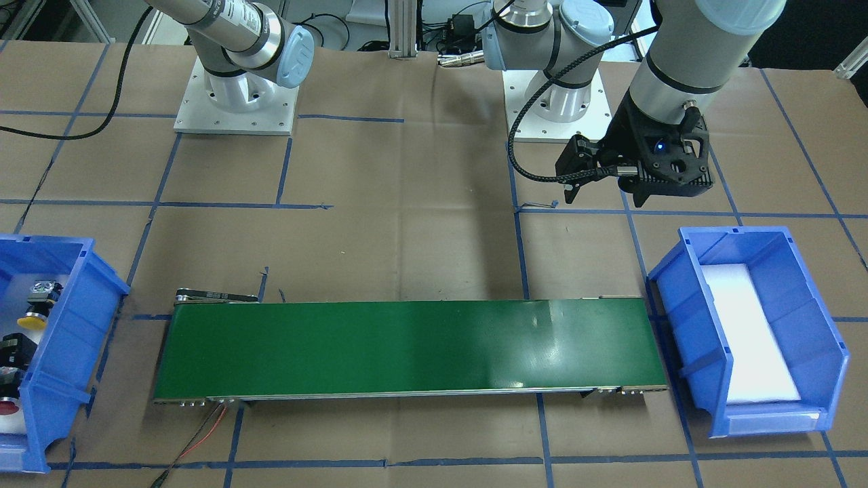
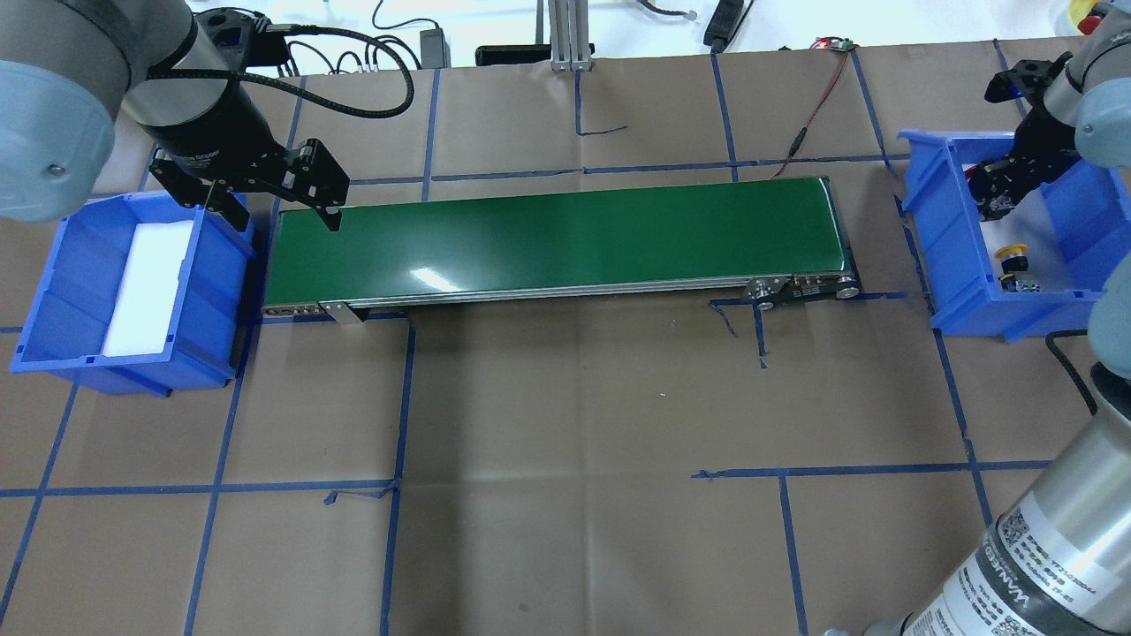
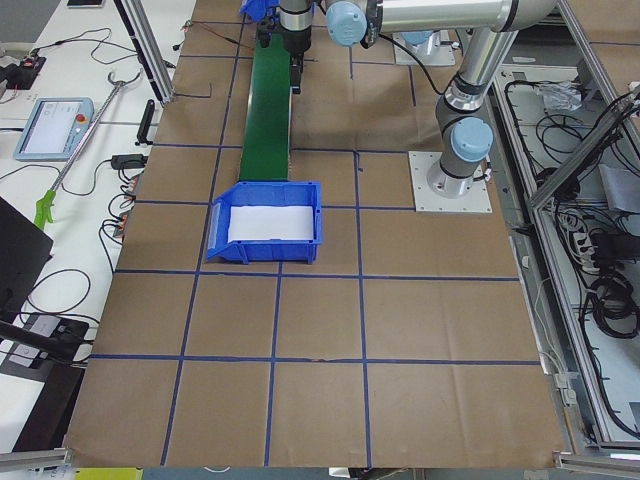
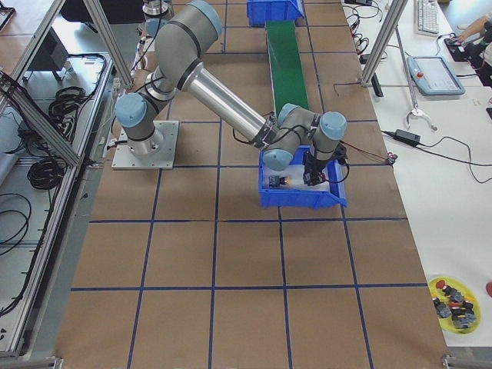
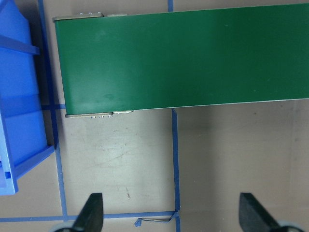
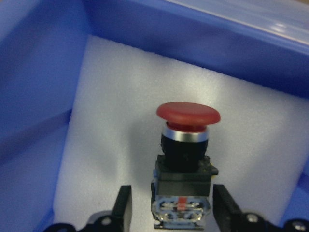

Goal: Transport two buttons from left to right
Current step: 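Lower the red button into the right bin beside the yellow one and release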

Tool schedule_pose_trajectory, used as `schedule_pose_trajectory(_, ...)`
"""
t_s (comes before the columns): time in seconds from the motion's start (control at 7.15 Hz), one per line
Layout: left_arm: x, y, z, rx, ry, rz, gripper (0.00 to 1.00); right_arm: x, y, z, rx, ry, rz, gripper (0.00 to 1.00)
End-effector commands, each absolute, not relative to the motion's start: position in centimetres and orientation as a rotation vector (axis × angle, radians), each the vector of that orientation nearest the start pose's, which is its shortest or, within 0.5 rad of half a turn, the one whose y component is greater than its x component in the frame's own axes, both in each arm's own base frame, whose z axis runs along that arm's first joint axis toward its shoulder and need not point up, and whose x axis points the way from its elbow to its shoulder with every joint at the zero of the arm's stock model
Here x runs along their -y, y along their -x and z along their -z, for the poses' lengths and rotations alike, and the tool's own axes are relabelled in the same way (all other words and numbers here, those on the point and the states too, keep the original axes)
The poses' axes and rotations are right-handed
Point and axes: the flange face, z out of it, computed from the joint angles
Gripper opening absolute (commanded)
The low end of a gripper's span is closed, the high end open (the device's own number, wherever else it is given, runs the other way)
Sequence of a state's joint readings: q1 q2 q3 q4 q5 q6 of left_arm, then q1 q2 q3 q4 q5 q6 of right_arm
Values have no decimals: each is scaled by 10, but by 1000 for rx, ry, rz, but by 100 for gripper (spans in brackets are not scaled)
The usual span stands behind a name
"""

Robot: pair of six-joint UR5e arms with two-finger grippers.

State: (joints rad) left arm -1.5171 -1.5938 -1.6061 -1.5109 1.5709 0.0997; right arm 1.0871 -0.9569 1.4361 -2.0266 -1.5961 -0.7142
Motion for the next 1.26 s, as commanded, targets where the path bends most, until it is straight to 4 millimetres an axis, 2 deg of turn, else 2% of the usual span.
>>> schedule_pose_trajectory(0.0,508,106,-465,-3141,-72,2,100,674,206,-237,-3138,343,-37,90)
schedule_pose_trajectory(0.28,507,106,-466,-3141,-67,5,100,668,203,-268,-3154,347,-4,90)
schedule_pose_trajectory(0.42,508,106,-465,-3141,-67,2,100,658,198,-292,-3141,341,-27,99)
schedule_pose_trajectory(0.56,508,106,-465,-3141,-67,2,100,643,188,-342,-3165,307,21,100)
schedule_pose_trajectory(0.7,508,106,-465,-3141,-67,2,100,620,168,-392,-3187,198,48,100)
schedule_pose_trajectory(0.84,508,106,-465,-3141,-67,2,100,603,144,-430,-3203,61,94,100)
schedule_pose_trajectory(0.98,508,106,-465,-3141,-65,2,100,585,115,-454,-3199,-67,104,100)
schedule_pose_trajectory(1.12,508,106,-465,-3141,-65,2,100,573,67,-474,-3184,-201,114,100)
